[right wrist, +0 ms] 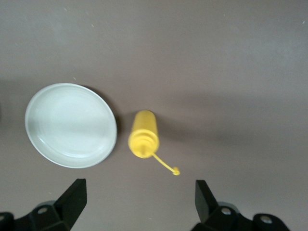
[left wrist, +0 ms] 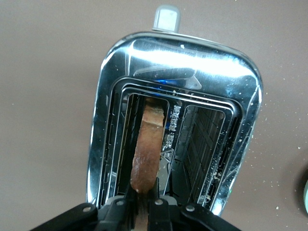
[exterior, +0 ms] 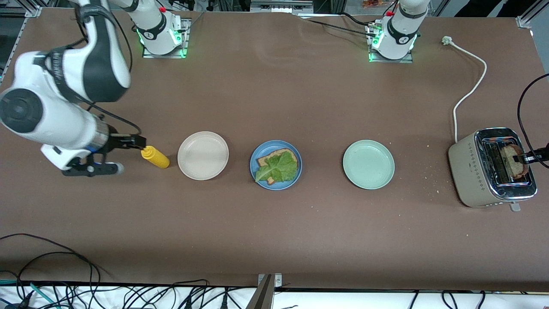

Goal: Make sandwich in blue plate with both arms
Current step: 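Withdraw the right gripper while the left gripper grasps the second slice, then lift the slice from the toaster while the right gripper reaches the mustard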

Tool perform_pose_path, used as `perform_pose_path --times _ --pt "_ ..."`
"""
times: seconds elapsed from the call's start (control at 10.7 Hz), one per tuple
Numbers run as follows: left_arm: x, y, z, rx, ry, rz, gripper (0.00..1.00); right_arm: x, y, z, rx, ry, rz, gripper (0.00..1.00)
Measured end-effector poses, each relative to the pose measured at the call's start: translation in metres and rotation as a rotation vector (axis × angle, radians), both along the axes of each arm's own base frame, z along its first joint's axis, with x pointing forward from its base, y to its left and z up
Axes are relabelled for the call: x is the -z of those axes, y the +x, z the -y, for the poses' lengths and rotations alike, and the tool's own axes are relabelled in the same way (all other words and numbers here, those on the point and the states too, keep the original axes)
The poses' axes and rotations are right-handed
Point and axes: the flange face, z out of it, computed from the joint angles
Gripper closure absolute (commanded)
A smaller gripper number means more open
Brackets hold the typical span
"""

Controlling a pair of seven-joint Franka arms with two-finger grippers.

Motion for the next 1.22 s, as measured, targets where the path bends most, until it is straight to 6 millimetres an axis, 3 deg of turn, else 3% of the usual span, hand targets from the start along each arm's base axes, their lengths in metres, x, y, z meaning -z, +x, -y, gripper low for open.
perform_pose_path --times 0.19,0.47,0.66,0.84,1.22 --pt "-0.017 0.002 0.004 0.027 0.006 0.017 1.0 0.032 -0.038 0.063 -0.095 0.074 0.027 0.0" --pt "-0.091 -0.008 0.026 0.099 0.046 0.046 1.0 0.075 -0.093 0.137 -0.284 0.195 0.049 0.0" --pt "-0.146 -0.021 0.059 0.134 0.083 0.06 1.0 0.095 -0.11 0.178 -0.404 0.333 0.091 0.0" --pt "-0.184 -0.035 0.091 0.164 0.109 0.053 1.0 0.12 -0.119 0.215 -0.497 0.438 0.146 0.0" --pt "-0.198 -0.044 0.106 0.155 0.046 0.059 1.0 0.194 -0.122 0.254 -0.72 0.618 0.335 0.0"
